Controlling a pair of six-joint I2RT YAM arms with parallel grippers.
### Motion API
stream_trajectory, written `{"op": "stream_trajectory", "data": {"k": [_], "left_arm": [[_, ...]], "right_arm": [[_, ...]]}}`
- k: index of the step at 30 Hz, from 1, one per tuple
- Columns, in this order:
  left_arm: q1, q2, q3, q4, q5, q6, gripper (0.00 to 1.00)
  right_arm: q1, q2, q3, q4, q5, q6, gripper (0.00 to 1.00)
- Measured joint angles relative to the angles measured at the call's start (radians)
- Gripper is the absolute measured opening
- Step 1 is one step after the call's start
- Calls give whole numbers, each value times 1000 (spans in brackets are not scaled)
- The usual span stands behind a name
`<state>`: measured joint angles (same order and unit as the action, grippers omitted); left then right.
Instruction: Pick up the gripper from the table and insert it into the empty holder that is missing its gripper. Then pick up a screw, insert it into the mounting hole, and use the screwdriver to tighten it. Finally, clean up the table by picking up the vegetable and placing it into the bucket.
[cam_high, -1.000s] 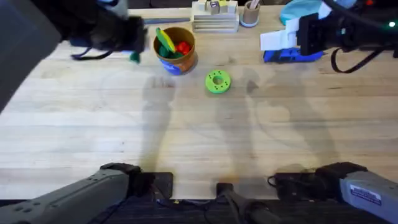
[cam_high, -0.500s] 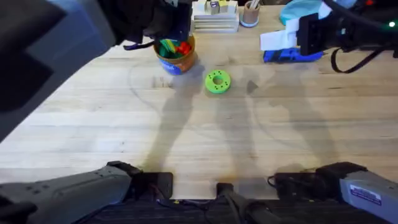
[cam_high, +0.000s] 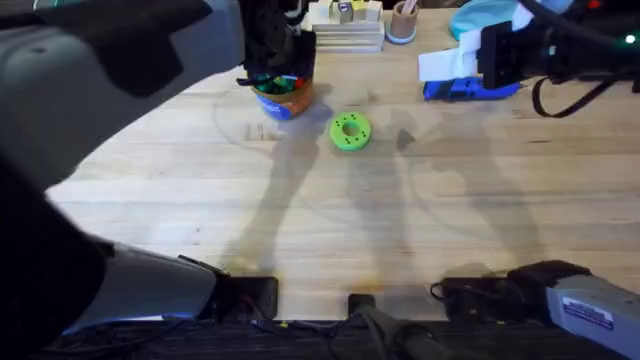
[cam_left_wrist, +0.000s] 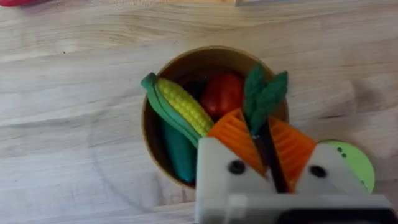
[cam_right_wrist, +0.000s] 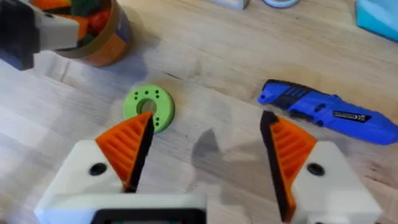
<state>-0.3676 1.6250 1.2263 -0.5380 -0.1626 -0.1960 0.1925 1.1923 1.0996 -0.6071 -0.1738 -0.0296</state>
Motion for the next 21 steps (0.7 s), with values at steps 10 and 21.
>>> {"op": "stream_trajectory", "data": {"k": [10,21], "left_arm": [[2,17,3,11,-33,-10,992],[2,-192,37,-74,-34,7,993]], "right_arm": [[0,0,0,-10,0,0,992],[0,-32,15,-135,0,0,991]]}}
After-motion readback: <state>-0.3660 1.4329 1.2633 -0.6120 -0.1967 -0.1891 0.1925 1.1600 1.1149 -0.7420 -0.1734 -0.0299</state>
